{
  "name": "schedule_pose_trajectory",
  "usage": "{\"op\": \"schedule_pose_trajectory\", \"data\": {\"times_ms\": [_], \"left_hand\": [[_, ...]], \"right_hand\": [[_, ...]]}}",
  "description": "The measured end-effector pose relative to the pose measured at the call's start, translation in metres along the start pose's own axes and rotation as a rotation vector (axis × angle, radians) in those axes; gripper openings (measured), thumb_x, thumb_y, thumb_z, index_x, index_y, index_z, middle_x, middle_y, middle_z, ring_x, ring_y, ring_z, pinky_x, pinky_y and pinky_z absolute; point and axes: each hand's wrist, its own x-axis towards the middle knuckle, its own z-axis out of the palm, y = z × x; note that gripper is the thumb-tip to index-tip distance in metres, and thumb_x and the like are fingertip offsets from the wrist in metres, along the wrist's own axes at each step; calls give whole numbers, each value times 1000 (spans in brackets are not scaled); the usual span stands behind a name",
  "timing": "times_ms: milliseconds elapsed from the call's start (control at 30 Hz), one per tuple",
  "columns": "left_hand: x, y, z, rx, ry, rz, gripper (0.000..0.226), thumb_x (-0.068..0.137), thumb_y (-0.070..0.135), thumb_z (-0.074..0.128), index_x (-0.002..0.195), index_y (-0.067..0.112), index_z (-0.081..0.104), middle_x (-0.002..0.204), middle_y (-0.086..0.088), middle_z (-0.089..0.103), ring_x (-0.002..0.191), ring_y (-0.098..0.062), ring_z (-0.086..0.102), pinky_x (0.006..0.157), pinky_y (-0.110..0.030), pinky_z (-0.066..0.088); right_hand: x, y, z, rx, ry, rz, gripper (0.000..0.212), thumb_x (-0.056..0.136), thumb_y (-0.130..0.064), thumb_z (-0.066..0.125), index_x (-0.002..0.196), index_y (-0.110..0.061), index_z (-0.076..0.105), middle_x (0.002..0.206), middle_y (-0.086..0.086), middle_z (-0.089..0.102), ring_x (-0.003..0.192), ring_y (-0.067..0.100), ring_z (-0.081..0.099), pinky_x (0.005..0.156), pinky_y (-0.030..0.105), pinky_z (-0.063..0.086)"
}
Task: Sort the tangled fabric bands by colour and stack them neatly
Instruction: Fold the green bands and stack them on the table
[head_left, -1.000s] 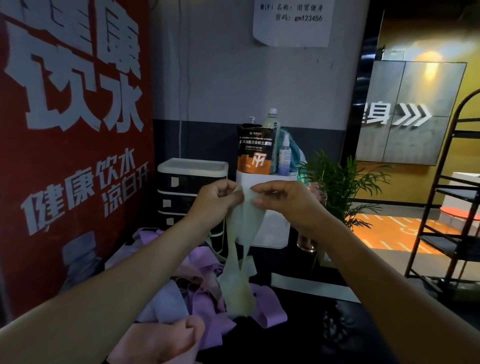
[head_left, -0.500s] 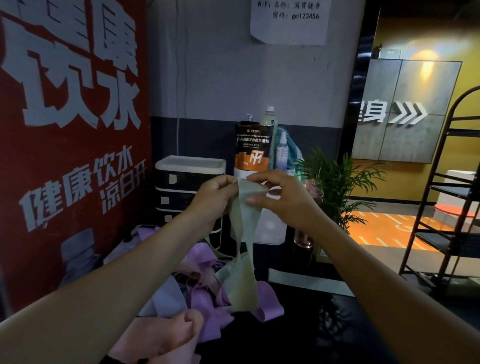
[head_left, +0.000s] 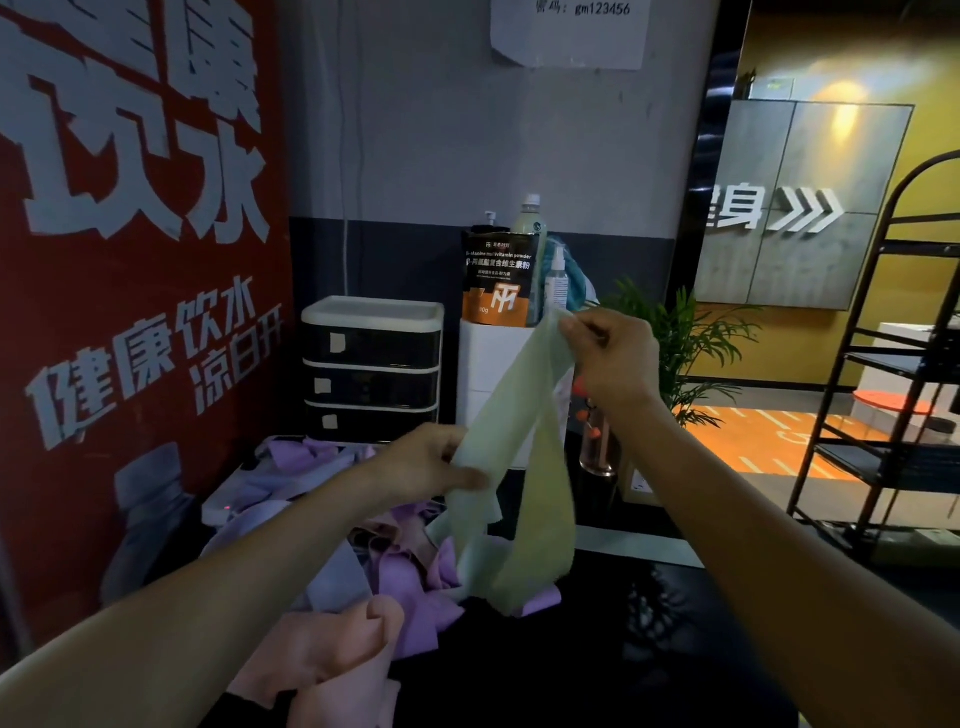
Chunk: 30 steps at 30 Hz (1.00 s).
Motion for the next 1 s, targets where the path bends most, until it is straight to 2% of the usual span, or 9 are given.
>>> {"op": "schedule_pose_trajectory", "data": {"times_ms": [100, 233, 333, 400, 567, 667, 767, 900, 1000], "left_hand": [[1, -30, -8, 182, -15, -66, 7, 83, 12, 69, 85, 5, 67, 87, -15, 68, 77, -19, 59, 73, -41, 48], [-5, -49, -12, 230, -36, -106, 41, 91, 35, 57, 62, 8, 45, 60, -2, 42, 56, -10, 39, 60, -30, 33], [-9, -48, -13, 164, -35, -98, 68, 80, 63, 53, 79, -5, 56, 75, -11, 56, 72, -18, 50, 73, -34, 40], [-13, -45, -13, 88, -104, -159, 64, 81, 59, 59, 96, -4, 60, 88, -11, 65, 80, -20, 55, 77, -35, 41], [-18, -54, -19, -48, -251, -199, 47, 67, 20, 75, 110, 13, 59, 104, -5, 69, 92, -18, 59, 78, -38, 40], [-16, -54, -20, -137, -91, -202, 18, 76, 19, 75, 89, 18, 64, 85, 2, 69, 73, -12, 59, 61, -28, 45], [-11, -51, -20, -108, 161, -233, 16, 85, 19, 66, 75, 14, 54, 68, 0, 52, 52, -6, 44, 44, -18, 38], [2, -54, -21, 219, 444, -228, 24, 94, 27, 52, 73, 18, 44, 72, 0, 51, 73, -19, 47, 61, -31, 37], [8, -52, -20, 213, 446, -287, 24, 97, 35, 43, 80, 17, 41, 79, -7, 53, 76, -22, 50, 65, -33, 38]], "right_hand": [[0, 9, -5, 12, 48, 55, 24, 91, -21, 58, 84, -2, 70, 81, 14, 67, 72, 24, 57, 68, 35, 49], [5, 23, -7, 9, 131, 171, 22, 92, -22, 57, 84, -5, 70, 78, 9, 65, 70, 16, 54, 62, 26, 43], [5, 33, -8, -22, 181, 234, 21, 92, -21, 57, 80, -8, 68, 68, 4, 57, 62, 15, 48, 48, 14, 35], [3, 39, -11, 1, 208, 278, 18, 93, -19, 56, 86, -10, 69, 73, 5, 58, 57, 12, 47, 39, 7, 31], [2, 54, -20, -38, 238, 330, 20, 92, -19, 56, 97, -6, 71, 88, 9, 66, 66, 13, 50, 47, 10, 33], [-1, 59, -25, -31, 235, 358, 20, 93, -17, 55, 99, -5, 70, 83, 7, 61, 56, 10, 47, 38, 5, 31], [-4, 61, -27, -1, 217, 361, 19, 93, -16, 55, 97, -4, 70, 80, 10, 62, 53, 11, 48, 41, 8, 36], [-7, 62, -22, 9, 190, 349, 20, 92, -17, 57, 98, -3, 71, 79, 9, 60, 53, 7, 46, 34, 4, 30], [-6, 62, -19, 19, 197, 353, 19, 92, -17, 58, 99, -5, 71, 84, 11, 63, 56, 6, 47, 34, 3, 30]]}}
